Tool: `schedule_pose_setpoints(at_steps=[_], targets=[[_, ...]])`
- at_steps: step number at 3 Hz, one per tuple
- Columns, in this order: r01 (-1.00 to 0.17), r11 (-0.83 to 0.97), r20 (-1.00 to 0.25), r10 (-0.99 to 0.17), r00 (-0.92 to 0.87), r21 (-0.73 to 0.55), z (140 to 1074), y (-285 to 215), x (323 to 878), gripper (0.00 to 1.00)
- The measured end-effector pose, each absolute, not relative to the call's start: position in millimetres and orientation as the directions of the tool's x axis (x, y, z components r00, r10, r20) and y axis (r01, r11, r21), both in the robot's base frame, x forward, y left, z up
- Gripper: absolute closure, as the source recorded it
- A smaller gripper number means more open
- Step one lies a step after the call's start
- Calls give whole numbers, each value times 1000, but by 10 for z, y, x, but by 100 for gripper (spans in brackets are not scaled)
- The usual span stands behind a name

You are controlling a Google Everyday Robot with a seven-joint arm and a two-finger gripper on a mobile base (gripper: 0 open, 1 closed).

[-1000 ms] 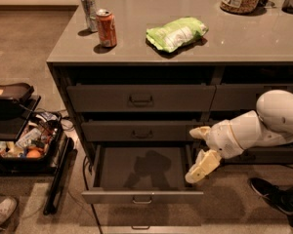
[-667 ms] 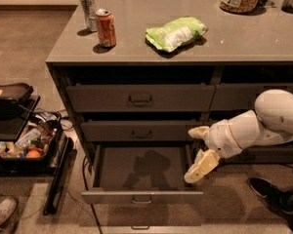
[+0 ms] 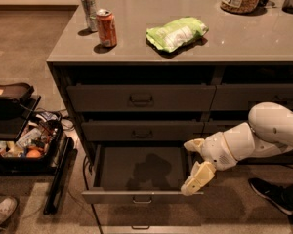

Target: Close bottom drawer

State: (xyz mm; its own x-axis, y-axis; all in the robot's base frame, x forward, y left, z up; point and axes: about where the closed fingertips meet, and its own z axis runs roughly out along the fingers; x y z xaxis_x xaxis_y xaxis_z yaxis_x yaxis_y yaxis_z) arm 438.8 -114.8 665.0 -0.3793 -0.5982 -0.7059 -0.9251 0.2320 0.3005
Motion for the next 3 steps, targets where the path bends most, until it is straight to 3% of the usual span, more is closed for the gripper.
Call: schedule_pose_setpoints(at_steps=[3], targets=[[-933,290,-771,-537,-342,211,6283,-927,4267,0]])
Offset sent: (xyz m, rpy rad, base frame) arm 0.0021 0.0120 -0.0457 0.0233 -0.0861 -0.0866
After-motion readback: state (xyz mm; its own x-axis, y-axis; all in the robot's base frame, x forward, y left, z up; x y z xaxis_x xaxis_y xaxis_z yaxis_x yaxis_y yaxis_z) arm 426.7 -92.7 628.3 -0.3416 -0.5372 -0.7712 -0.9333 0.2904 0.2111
